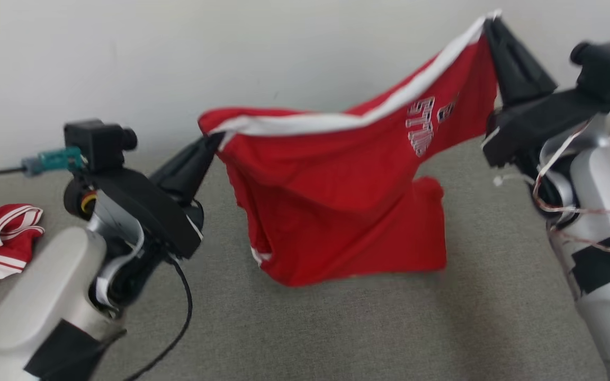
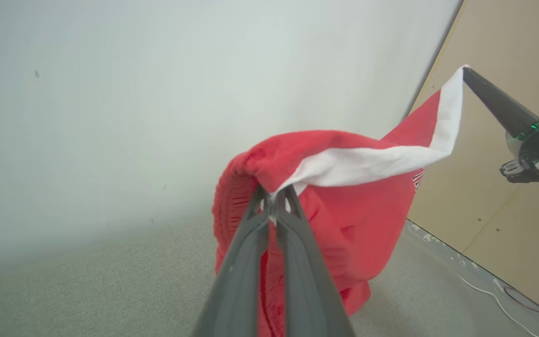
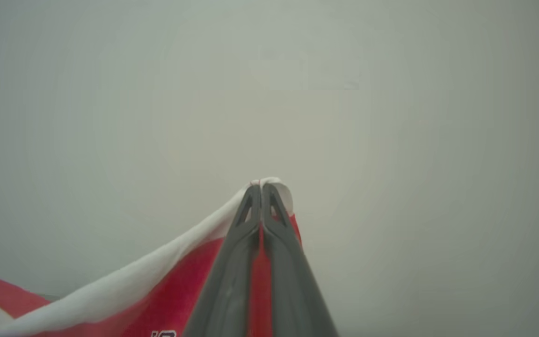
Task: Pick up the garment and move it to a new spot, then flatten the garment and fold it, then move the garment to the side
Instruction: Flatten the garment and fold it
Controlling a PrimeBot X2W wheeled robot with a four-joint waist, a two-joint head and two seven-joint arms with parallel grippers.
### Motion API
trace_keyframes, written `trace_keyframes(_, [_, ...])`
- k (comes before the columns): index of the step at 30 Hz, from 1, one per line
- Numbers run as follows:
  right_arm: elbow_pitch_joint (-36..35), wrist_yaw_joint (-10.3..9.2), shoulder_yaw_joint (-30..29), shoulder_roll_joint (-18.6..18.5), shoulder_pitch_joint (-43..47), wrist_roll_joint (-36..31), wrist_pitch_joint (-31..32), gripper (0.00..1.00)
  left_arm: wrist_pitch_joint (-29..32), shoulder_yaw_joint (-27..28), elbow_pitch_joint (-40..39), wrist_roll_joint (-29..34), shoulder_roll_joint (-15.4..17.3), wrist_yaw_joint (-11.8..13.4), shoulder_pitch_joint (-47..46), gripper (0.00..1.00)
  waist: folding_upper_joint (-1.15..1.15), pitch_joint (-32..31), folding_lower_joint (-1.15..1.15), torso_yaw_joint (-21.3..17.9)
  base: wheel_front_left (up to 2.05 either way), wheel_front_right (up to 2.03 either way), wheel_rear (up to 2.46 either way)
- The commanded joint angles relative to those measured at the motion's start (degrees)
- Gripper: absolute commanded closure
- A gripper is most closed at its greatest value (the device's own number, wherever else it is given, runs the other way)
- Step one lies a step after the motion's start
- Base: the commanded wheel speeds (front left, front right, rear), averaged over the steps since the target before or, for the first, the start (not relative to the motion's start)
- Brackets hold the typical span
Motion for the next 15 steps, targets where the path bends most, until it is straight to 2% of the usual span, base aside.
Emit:
trace_keyframes(1, [-0.53,0.05,-0.42,-0.12,-1.26,-0.77,0.23,1.0,0.68,0.12,0.06,-0.7,0.26,0.14,-1.0,1.0,0.0,0.17,0.0,-0.43,0.0,0.0,0.0])
trace_keyframes(7, [-2.9,0.05,-0.69,-0.66,-4.92,-3.22,2.52,1.0,3.3,1.51,0.53,-3.42,0.17,0.33,-4.53,1.0,0.0,0.19,0.0,-1.3,0.0,0.0,0.0])
trace_keyframes(15, [-5.33,0.05,0.82,-1.86,-6.81,-3.32,5.15,1.0,6.44,2.04,-0.07,-6.16,-0.52,1.43,-6.46,1.0,0.0,0.6,0.0,-2.22,0.0,0.0,0.0])
